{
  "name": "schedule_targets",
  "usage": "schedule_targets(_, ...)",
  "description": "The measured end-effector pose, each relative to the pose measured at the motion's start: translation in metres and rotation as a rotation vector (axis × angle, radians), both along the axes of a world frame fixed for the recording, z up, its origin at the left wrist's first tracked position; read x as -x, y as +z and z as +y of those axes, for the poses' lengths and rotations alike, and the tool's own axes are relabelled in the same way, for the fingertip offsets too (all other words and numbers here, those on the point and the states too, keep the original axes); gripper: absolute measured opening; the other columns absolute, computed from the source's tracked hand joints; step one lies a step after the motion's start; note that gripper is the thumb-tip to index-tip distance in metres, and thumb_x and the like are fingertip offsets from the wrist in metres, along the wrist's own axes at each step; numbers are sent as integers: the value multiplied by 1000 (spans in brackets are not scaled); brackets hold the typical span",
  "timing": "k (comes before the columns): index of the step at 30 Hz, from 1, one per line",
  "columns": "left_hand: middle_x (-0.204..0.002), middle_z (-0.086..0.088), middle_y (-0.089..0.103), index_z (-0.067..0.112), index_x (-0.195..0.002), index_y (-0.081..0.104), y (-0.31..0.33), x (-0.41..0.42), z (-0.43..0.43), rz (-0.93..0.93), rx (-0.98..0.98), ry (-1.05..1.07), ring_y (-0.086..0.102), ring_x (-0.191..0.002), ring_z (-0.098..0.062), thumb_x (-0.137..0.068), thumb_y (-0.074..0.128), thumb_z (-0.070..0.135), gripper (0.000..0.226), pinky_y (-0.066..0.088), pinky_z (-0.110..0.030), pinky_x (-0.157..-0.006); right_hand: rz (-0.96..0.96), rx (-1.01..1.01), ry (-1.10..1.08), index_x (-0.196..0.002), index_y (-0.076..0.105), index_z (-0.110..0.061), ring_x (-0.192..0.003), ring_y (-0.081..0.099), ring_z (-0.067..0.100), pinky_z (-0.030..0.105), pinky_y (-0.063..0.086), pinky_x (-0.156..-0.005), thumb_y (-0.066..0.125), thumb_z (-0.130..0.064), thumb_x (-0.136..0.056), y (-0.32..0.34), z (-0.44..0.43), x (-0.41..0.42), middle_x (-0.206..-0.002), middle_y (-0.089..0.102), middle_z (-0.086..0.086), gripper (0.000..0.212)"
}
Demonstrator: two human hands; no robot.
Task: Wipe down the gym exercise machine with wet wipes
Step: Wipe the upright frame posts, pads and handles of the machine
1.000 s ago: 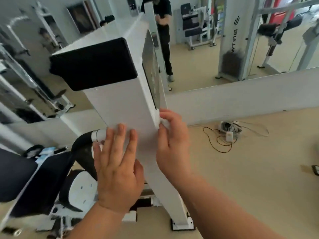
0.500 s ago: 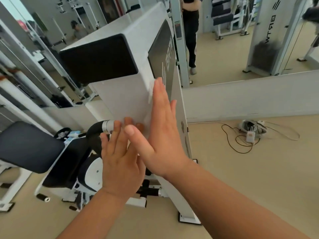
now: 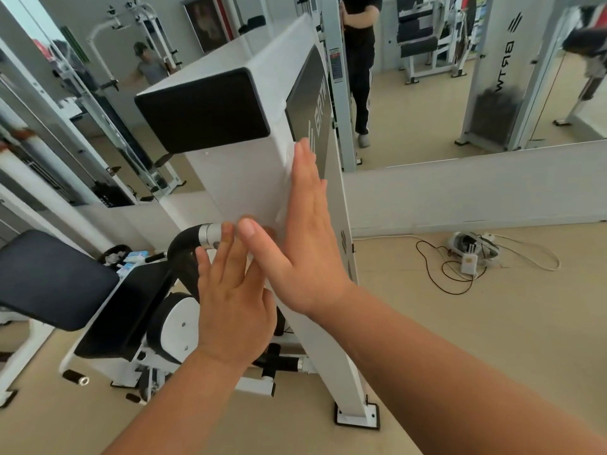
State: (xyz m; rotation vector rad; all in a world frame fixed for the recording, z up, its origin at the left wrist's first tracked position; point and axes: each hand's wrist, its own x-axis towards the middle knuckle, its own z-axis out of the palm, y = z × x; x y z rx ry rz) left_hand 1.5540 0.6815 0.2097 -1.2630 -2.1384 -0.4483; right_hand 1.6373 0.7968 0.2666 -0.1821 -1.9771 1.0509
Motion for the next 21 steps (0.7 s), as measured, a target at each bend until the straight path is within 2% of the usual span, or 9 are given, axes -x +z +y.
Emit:
schedule_targets(2, -168, -6, 11, 15, -159, 23, 0, 1, 0, 27, 46, 30, 0, -157, -26, -86, 71, 10, 88, 11, -65, -121, 1, -33, -18, -163, -5, -6, -159, -11, 18, 55, 1, -128, 40, -62, -99, -25, -9, -5, -173, -8, 7, 96)
schedule_targets(4, -169, -5, 6, 16, -159, 24, 2, 1, -2, 8, 74, 24, -7, -157, -22, -92, 56, 20, 74, 12, -66, -120, -69, -17, -27, -162, -7, -6, -159, -12, 21, 58, 3, -127, 35, -66, -101, -66, -19, -13, -172, -12, 7, 96)
schedule_targets(6, -170, -3, 4, 16, -159, 25, 2, 1, -3, -14, 79, -15, -5, -157, -25, -90, 47, 15, 73, 12, -68, -119, -164, 53, -26, -162, -12, -10, -159, -14, 18, 59, 3, -127, 30, -71, -100, -101, -24, -21, -172, -16, 3, 97)
schedule_targets(10, -170, -2, -2, 16, -160, 24, 3, 1, -5, 12, 92, 1, -4, -157, -27, -81, 66, -4, 91, 7, -68, -120, -232, 182, 2, -162, -15, -14, -157, -16, 10, 51, -2, -129, 24, -77, -97, -117, -27, -26, -171, -18, -1, 99)
schedule_targets(13, -170, -6, 3, 15, -159, 26, 0, -5, -7, 76, 98, 47, 1, -157, -27, -84, 67, 7, 86, -3, -62, -122, -179, 214, 16, -162, -12, -13, -157, -16, 11, 42, -7, -129, 27, -71, -99, -111, -30, -25, -171, -18, -2, 95)
schedule_targets(16, -168, -7, 12, 12, -156, 34, -23, -14, -11, 170, 171, -37, 10, -156, -29, -94, 48, 24, 65, 0, -62, -122, -198, 260, 34, -163, -10, -14, -157, -14, 9, 34, -7, -128, 34, -66, -99, -139, -32, -27, -171, -17, -6, 94)
schedule_targets(19, -170, -4, 8, 14, -157, 30, -54, -20, -14, 187, 352, -87, 10, -156, -28, -85, 54, 10, 76, 1, -64, -122, -381, 452, 61, -163, -5, -26, -153, -6, -9, 24, 4, -127, 44, -67, -97, -199, -22, -32, -171, -6, -15, 92)
schedule_targets(20, -170, -3, 6, 14, -157, 29, -64, -20, -15, 185, 409, -90, 10, -156, -28, -81, 57, 5, 81, 1, -64, -122, -441, 533, 78, -162, 1, -32, -152, 3, -10, 24, 14, -126, 51, -65, -95, -218, -16, -34, -169, 5, -18, 89)
schedule_targets(21, -171, -3, 4, 13, -157, 29, -72, -20, -15, 179, 457, -89, 11, -156, -28, -79, 61, 0, 85, 1, -65, -121, -485, 579, 85, -161, 5, -33, -153, 13, -3, 31, 23, -125, 57, -61, -94, -231, -11, -35, -168, 15, -15, 90)
